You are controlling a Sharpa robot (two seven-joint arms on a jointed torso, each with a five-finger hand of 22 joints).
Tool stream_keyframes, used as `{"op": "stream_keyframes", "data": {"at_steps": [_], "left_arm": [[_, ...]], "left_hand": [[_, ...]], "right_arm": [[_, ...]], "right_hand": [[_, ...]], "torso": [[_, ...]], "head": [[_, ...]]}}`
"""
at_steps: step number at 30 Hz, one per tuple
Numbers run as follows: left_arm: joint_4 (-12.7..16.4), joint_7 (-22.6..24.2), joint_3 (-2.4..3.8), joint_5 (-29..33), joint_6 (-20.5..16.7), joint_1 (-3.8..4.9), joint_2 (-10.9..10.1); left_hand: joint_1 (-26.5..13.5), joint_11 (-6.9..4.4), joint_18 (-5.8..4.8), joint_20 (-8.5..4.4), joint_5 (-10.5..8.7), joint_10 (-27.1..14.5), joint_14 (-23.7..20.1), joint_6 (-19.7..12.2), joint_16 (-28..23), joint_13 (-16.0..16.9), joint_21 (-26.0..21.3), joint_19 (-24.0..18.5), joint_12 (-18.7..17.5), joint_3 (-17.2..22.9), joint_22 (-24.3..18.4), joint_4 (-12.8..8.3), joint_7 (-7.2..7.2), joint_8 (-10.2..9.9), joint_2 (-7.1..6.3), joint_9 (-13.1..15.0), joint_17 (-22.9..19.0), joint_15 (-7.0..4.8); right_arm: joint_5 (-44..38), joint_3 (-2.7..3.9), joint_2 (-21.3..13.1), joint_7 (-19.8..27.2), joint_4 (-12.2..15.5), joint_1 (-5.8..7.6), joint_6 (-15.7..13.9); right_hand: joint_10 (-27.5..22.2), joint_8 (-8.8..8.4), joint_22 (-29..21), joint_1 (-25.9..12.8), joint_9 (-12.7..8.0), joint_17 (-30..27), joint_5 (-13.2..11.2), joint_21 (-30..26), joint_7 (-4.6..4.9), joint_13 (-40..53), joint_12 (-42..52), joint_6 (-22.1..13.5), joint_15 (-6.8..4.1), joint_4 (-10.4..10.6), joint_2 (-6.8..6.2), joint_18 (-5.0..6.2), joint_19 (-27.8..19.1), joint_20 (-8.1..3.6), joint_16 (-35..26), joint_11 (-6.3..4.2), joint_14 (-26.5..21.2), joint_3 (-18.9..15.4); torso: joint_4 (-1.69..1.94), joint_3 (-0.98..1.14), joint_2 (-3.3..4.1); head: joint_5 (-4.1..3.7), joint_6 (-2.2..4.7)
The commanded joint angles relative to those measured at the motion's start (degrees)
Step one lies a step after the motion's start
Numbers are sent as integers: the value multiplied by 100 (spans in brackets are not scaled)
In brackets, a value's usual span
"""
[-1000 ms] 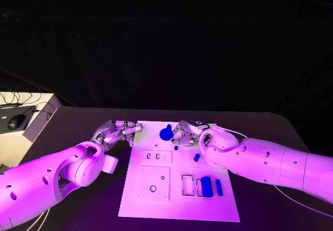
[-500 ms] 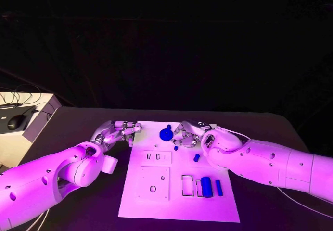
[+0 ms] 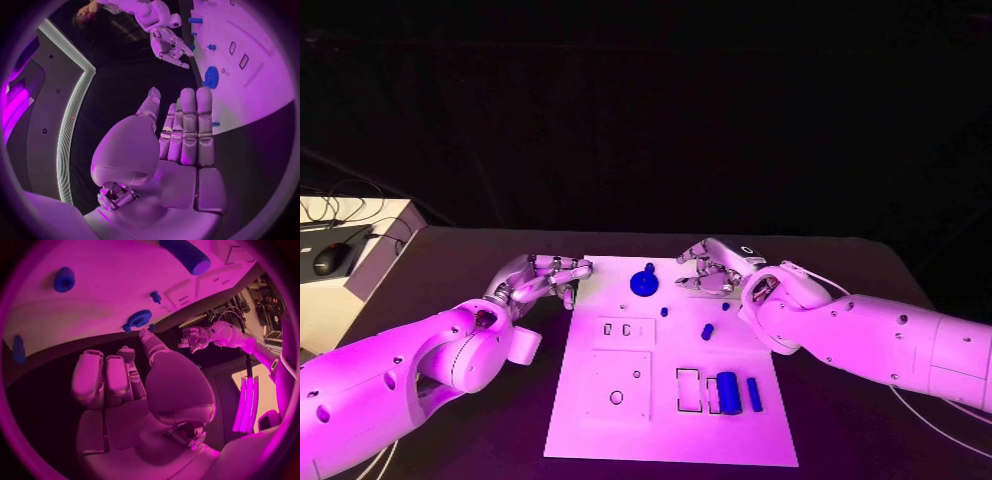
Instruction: Assemble the parts on the task board
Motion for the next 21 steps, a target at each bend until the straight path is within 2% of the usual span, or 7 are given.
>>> {"op": "stream_keyframes", "data": {"at_steps": [1,5,10,17,19,20,21], "left_arm": [[-14,93,3,19,45,-1,17],[-28,112,3,32,79,-2,30],[-61,171,3,68,167,-3,56],[-111,220,3,77,261,-13,97],[-115,224,3,67,275,-21,105],[-116,224,3,64,279,-27,108],[-116,224,3,59,284,-36,111]], "left_hand": [[1,2,177,8,8,-29,-17,0,4,-3,-28,-5,-1,-13,2,-31,-2,29,36,4,-12,38],[0,-5,159,22,6,7,-84,15,-76,-4,-100,-59,10,-17,-35,-31,-5,30,31,4,-54,44],[28,-38,132,30,7,131,-119,30,-210,6,-237,-73,53,-23,-121,-59,-24,26,0,3,-138,37],[127,-131,105,3,10,395,-92,50,-189,41,-263,-56,220,-5,-136,-140,-66,28,-37,4,-122,-15],[130,-151,92,-15,10,440,-88,58,-144,54,-256,-50,275,-7,-129,-150,-73,27,-45,3,-87,-30],[154,-192,87,-22,13,561,-63,62,-103,91,-250,-46,363,-4,-123,-170,-87,27,-58,3,-61,-51],[160,-222,79,-38,11,629,-34,74,-31,135,-231,-36,449,-8,-111,-179,-102,29,-74,4,-12,-80]], "right_arm": [[1285,23,-237,956,1,53,216],[1649,37,-504,1313,-48,91,536],[1914,50,-826,1725,-258,114,855],[2039,56,-1044,2036,-718,114,1057],[2013,56,-1043,2068,-852,105,1065],[1997,56,-1038,2078,-909,99,1066],[1981,56,-1029,2088,-976,90,1068]], "right_hand": [[-54,-28,916,202,2,-28,-255,-44,10,-34,-28,45,15,-148,10,16,300,42,-47,-18,1,-110],[-73,-25,920,400,1,-34,-415,-50,3,-73,-41,64,11,-295,-4,6,299,34,-74,-24,3,-228],[-79,-28,912,614,0,11,-372,-94,-29,-115,-65,74,-7,-423,-60,1,282,21,-68,-42,5,-279],[-67,-35,917,740,-3,40,-151,-72,-81,-129,-73,53,-35,-483,-102,-15,282,-7,-80,-77,12,-299],[-68,-37,919,752,-5,54,-44,-62,-81,-130,-75,31,-37,-487,-114,-19,284,-11,-74,-79,15,-300],[-67,-37,920,755,-6,59,1,-57,-80,-130,-75,23,-37,-488,-117,-20,285,-13,-73,-80,16,-300],[-65,-39,920,757,-7,61,43,-58,-79,-130,-75,7,-37,-487,-124,-20,285,-14,-75,-80,16,-301]], "torso": [[-15,5,-5],[-41,10,-11],[-84,45,-22],[-123,98,-26],[-119,98,-25],[-121,111,-25],[-112,114,-23]], "head": [[-46,32],[-74,63],[-109,90],[-155,107],[-166,106],[-165,102],[-170,99]]}}
